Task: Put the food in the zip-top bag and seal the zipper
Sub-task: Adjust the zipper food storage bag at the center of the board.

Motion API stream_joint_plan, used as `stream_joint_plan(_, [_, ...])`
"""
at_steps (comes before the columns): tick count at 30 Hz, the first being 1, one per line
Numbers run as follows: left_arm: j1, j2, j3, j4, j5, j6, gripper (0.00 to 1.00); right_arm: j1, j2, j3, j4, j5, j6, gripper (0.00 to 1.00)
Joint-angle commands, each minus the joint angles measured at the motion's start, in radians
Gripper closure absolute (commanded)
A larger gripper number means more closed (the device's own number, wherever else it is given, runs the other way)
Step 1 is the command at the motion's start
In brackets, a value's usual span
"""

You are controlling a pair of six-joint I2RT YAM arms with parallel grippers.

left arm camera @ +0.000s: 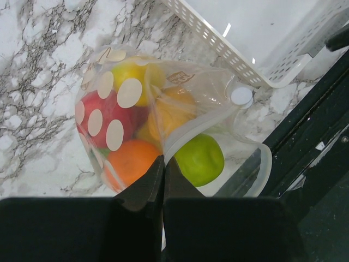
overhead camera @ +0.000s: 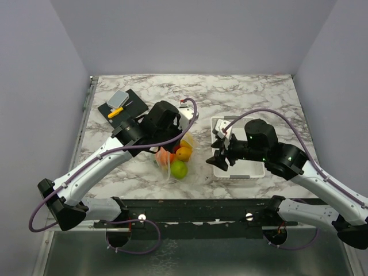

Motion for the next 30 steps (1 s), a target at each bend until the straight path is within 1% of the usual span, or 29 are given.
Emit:
stream_joint_plan(1, [-0.015, -0.018, -0.008, 0.008, 0.012, 0.007, 1.00, 0.007, -0.063, -0.095, 0.105, -0.163, -0.208, 0.37])
stream_joint_plan(7, [-0.032, -0.042, -0.015, -0.003, 0.040, 0.018, 1.00, 0.007, -0.078, -0.179, 0.182, -0.235, -0.380, 0.36])
stream_joint_plan(12, [-0.060, -0.062, -0.021, -0.015, 0.050, 0.033, 1.00, 0.007, -0.050, -0.214, 0.247, -0.257, -0.460, 0.37])
stream_joint_plan(15, [-0.073, -0.066, -0.025, -0.019, 0.053, 0.039, 1.00, 0.007, -0.038, -0.230, 0.294, -0.249, -0.485, 0.40])
stream_joint_plan(22, [-0.092, -0.055, -0.025, -0.024, 0.047, 0.049, 1.00, 0.007, -0.039, -0.277, 0.378, -0.276, -0.540, 0.44])
stream_joint_plan(30, [-0.093, -0.026, -0.011, -0.031, 0.039, 0.051, 1.00, 0.009, -0.053, -0.331, 0.395, -0.314, -0.581, 0.47])
